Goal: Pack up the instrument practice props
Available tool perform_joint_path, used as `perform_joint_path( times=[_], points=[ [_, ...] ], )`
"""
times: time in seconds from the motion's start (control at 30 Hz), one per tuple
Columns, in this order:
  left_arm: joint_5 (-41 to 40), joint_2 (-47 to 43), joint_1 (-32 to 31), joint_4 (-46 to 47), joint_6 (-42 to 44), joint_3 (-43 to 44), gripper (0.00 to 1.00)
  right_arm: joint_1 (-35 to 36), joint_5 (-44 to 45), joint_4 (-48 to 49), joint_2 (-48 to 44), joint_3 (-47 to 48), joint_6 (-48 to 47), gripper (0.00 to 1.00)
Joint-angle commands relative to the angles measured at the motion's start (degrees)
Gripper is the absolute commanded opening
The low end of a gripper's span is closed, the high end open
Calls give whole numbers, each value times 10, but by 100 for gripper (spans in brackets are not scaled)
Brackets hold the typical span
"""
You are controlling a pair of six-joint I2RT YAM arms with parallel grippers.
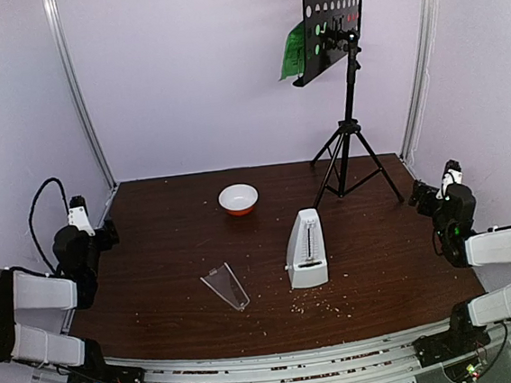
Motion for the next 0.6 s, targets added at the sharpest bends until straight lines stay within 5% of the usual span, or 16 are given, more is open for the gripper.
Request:
perform_joint_path(
  times=[0.0, 0.07, 0.2, 0.3, 0.47, 0.57],
  points=[
    [-25, -1, 2, -5, -16, 16, 98, 1, 72, -15, -15, 0, 47, 100],
    [-38, -7, 2, -4, -20, 12, 98, 0, 67, -17, -26, -11, 75, 100],
    [-47, -23, 3, -17, -79, 10, 99, 0, -99, -12, -42, 0, 64, 100],
    [39, -47, 2, -94, -108, 37, 98, 0, -209, -109, -38, 52, 72, 100],
    [85, -95, 2, -304, -249, 135, 98, 11, -395, -138, -43, 88, 116, 100],
    [185, -119, 2, -324, -313, 147, 98, 39, -436, -144, -40, 96, 135, 100]
  ],
)
